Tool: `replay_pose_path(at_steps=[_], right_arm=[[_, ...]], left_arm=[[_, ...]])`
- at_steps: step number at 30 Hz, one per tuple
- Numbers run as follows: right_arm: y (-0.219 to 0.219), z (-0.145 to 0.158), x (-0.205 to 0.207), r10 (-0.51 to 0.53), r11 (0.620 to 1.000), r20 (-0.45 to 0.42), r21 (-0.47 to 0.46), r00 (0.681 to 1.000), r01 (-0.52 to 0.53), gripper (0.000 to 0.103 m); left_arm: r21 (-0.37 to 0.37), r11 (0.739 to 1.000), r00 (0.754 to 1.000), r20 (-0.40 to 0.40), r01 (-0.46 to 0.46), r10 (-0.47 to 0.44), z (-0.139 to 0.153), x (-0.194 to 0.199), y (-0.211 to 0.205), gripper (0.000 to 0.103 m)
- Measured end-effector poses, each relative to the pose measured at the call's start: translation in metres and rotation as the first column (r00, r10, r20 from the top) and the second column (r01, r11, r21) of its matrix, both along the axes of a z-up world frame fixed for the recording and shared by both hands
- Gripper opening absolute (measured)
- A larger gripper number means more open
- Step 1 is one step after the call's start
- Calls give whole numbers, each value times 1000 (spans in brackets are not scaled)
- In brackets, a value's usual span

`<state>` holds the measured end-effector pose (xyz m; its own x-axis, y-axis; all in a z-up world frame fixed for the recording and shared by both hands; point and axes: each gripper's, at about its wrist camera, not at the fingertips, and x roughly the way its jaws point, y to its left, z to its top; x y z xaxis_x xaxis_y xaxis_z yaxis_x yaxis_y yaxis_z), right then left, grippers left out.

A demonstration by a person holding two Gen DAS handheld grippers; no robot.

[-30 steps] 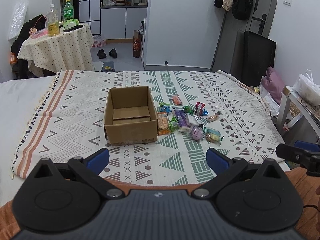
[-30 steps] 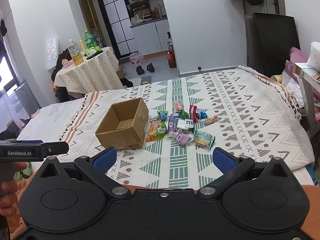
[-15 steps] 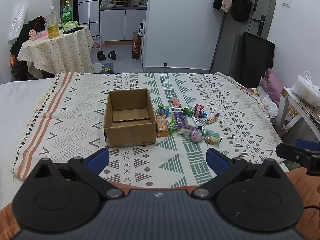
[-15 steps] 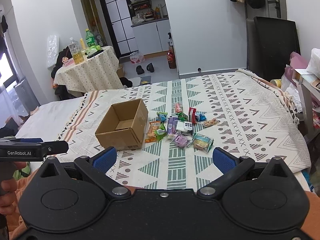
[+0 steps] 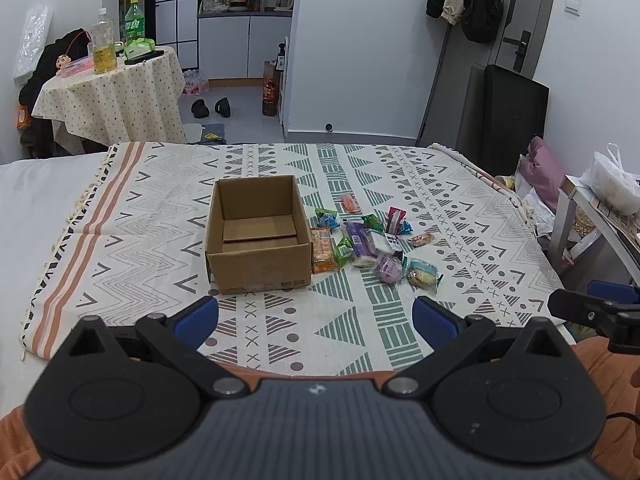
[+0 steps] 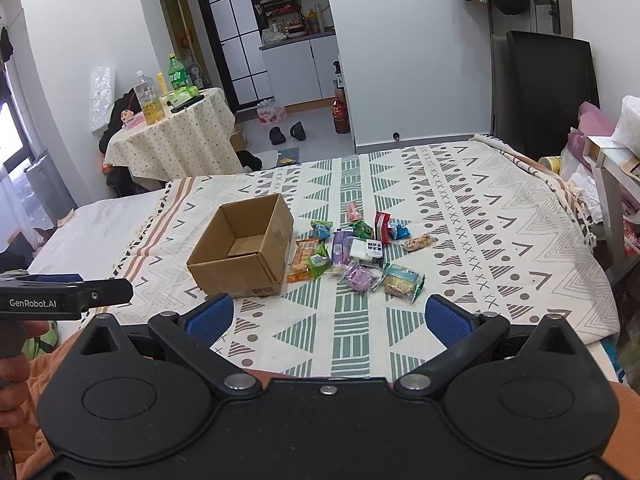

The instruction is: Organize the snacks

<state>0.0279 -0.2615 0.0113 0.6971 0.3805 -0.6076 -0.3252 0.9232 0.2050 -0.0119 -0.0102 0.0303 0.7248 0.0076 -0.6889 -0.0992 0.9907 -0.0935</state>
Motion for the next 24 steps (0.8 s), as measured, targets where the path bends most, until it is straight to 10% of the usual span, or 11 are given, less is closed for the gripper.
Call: replay_pose_path(at_steps=[24], right_arm=[[-11,-24,49,-23,1000,-62,14,998,24,103]], left_arm=[[-25,1000,998,-57,16,-17,-26,51,1,103]])
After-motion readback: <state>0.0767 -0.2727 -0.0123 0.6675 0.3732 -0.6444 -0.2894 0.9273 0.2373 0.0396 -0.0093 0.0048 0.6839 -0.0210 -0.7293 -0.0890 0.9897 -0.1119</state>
